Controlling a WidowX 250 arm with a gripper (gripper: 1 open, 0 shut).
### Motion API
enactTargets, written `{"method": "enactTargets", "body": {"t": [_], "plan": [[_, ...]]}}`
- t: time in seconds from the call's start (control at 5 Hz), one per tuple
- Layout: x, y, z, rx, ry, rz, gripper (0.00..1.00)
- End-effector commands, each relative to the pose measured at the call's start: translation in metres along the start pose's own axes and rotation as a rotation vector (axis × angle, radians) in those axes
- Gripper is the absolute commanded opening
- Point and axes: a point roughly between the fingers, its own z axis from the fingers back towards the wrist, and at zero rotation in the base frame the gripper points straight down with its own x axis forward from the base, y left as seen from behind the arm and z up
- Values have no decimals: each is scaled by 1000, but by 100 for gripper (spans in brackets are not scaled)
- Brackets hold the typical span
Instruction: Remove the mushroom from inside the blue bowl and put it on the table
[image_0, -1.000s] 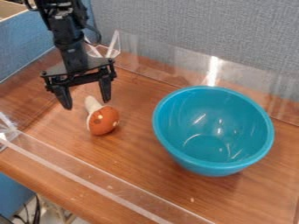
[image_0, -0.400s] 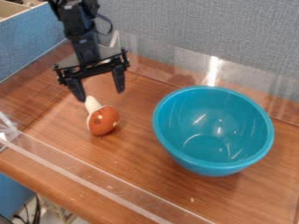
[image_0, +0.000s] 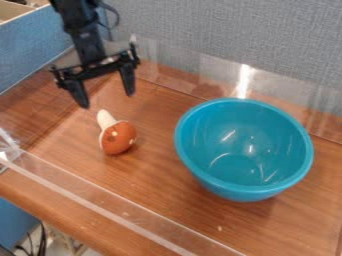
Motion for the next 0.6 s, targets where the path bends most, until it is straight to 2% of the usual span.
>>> {"method": "enactTargets", "body": {"t": [0.0, 0.4], "plan": [[17, -9, 24, -42, -86, 10, 100], [31, -13, 11, -20, -117, 7, 100]]}}
